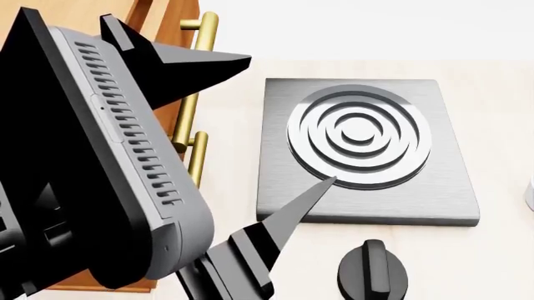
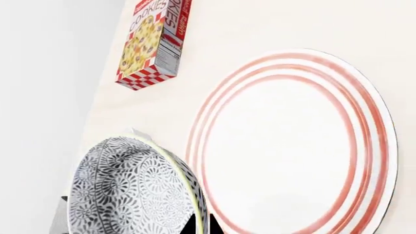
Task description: Pick the akita bowl on the wooden cabinet and place it on the plate.
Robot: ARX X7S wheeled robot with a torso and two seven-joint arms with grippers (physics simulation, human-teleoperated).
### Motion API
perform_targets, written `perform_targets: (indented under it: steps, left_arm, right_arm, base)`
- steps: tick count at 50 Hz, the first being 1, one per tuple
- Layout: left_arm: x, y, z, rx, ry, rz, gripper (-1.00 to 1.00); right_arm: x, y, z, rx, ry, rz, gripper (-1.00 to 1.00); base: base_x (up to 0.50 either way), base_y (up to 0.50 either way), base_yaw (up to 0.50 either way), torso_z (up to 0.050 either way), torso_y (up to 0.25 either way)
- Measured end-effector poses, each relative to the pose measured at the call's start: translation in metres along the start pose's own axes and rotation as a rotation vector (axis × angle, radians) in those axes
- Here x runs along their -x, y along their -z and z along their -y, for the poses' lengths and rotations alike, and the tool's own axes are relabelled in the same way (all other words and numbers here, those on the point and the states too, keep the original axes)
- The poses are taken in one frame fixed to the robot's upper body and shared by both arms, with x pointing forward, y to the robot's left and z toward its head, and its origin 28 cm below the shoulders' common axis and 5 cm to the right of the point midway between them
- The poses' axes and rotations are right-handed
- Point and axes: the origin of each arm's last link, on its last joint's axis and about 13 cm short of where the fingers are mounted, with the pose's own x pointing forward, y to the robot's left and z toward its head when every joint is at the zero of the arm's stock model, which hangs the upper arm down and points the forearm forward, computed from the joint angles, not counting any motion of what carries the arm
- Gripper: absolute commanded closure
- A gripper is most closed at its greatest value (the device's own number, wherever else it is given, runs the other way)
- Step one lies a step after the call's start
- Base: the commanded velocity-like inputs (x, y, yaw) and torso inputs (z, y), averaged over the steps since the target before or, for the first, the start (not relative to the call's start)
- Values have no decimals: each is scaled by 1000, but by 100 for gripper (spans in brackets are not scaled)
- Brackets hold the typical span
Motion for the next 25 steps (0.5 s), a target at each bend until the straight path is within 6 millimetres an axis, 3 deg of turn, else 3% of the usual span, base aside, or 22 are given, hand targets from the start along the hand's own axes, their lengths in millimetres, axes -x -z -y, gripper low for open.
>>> perform_targets:
  steps: [25]
  left_arm:
    - [0,2,0,3,-1,-3,-100]
  right_arm:
    - [-21,6,13,13,66,-3,100]
  base:
    - [0,0,0,0,0]
